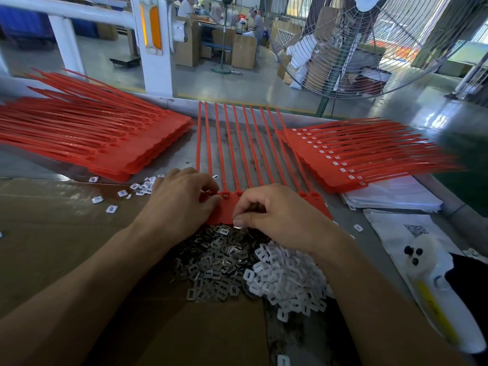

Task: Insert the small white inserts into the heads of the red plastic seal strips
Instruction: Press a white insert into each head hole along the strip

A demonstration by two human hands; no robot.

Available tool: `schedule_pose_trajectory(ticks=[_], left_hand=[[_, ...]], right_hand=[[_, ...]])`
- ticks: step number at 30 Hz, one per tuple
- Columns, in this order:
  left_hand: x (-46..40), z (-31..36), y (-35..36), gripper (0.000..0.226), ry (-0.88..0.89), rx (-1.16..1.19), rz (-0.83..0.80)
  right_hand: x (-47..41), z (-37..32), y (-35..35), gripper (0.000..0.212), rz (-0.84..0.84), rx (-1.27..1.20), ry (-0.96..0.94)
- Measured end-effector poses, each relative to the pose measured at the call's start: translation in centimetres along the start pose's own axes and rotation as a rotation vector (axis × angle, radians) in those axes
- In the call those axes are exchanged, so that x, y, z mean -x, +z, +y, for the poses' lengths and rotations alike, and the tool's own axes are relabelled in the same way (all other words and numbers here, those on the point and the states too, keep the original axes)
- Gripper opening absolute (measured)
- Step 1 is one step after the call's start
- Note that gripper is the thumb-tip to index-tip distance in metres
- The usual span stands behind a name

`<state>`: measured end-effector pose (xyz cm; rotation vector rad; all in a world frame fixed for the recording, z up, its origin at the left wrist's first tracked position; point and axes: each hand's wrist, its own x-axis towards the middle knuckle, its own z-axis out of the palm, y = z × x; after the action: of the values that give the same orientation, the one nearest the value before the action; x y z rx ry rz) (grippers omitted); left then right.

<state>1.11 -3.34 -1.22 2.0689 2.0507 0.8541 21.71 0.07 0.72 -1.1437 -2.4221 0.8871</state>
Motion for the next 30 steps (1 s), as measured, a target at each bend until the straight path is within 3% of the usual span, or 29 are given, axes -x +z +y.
schedule_pose_trajectory(ticks=[7,15,24,30], left_hand=[[0.1,0.6,-0.1,0.016,0.081,0.090,0.104],[0.1,1.1,-0.2,0.012,0.204,0.222,0.062],[-0.3,0.6,-0.2,0.007,0.126,0.184,0.112],[-0.2,0.7,0.0,0.007,0.136,0.163,0.123]], right_hand=[[-0.1,0.6,0.2,0.009,0.149,-0.189,0.058],[-0.6,1.0,-0.2,0.003,0.254,-0.474,0.157],[0.6,0.8,-2.3,0.012,0.037,0.035,0.162],[0.6,0.0,-1.3,0.004,-0.030,0.071,0.039]])
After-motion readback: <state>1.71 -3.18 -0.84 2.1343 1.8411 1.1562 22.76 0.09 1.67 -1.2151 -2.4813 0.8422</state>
